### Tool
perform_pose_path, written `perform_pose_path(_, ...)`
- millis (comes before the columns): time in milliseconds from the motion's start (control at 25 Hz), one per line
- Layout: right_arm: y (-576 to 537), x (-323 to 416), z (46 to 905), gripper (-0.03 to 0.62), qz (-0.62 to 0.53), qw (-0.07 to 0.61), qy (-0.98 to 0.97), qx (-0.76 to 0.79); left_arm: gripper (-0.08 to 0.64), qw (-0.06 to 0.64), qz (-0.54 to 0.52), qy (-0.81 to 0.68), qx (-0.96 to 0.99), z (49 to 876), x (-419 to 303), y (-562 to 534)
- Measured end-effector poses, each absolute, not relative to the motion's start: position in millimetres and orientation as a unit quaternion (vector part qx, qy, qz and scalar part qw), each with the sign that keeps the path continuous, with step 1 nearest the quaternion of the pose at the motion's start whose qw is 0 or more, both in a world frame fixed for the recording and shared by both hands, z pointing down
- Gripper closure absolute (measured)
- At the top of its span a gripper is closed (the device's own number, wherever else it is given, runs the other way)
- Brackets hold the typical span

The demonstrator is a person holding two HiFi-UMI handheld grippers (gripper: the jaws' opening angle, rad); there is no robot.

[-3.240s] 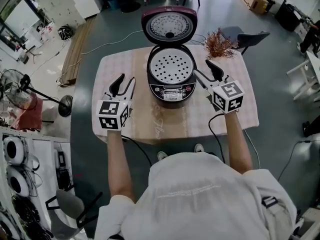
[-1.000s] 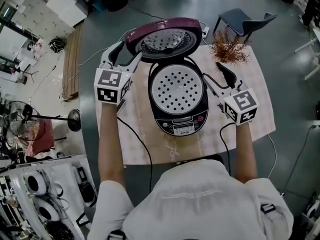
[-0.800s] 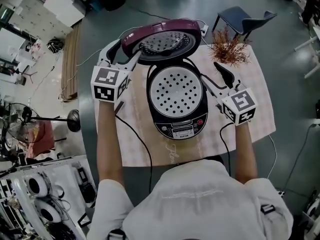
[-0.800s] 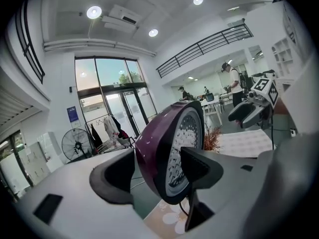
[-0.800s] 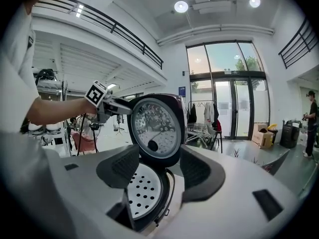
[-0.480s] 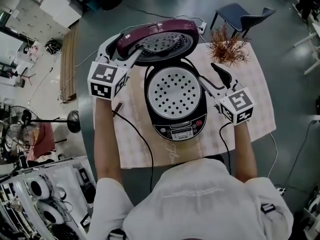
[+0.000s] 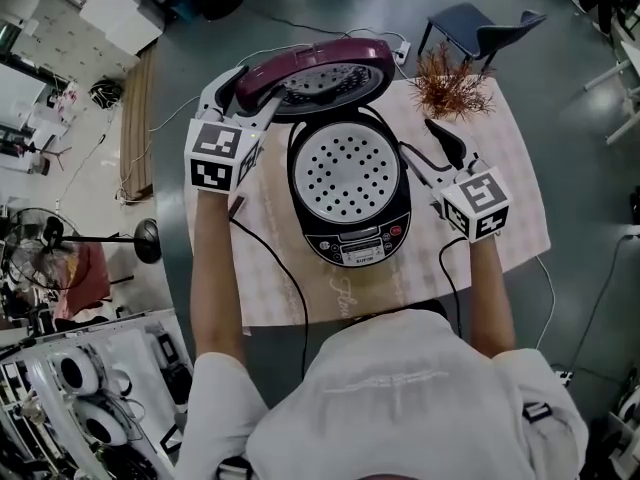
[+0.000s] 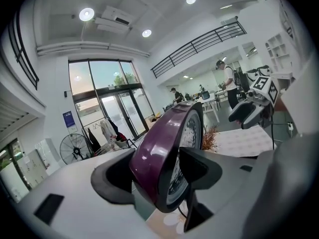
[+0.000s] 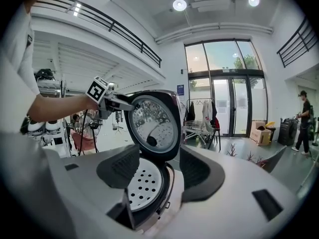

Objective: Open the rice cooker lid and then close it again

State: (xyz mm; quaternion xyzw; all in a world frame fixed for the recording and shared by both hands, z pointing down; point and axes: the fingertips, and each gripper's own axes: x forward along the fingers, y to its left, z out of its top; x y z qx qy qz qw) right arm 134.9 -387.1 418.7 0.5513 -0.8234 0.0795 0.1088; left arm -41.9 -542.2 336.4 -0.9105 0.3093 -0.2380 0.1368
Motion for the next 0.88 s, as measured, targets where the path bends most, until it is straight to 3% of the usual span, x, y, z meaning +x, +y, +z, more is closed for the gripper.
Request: perform_pose_path(880,-304,107,428,0.327,0.094,0.115,-0.829,0.540,0.244,0.145,-0.266,0.251,-0.919,387,-56,-425)
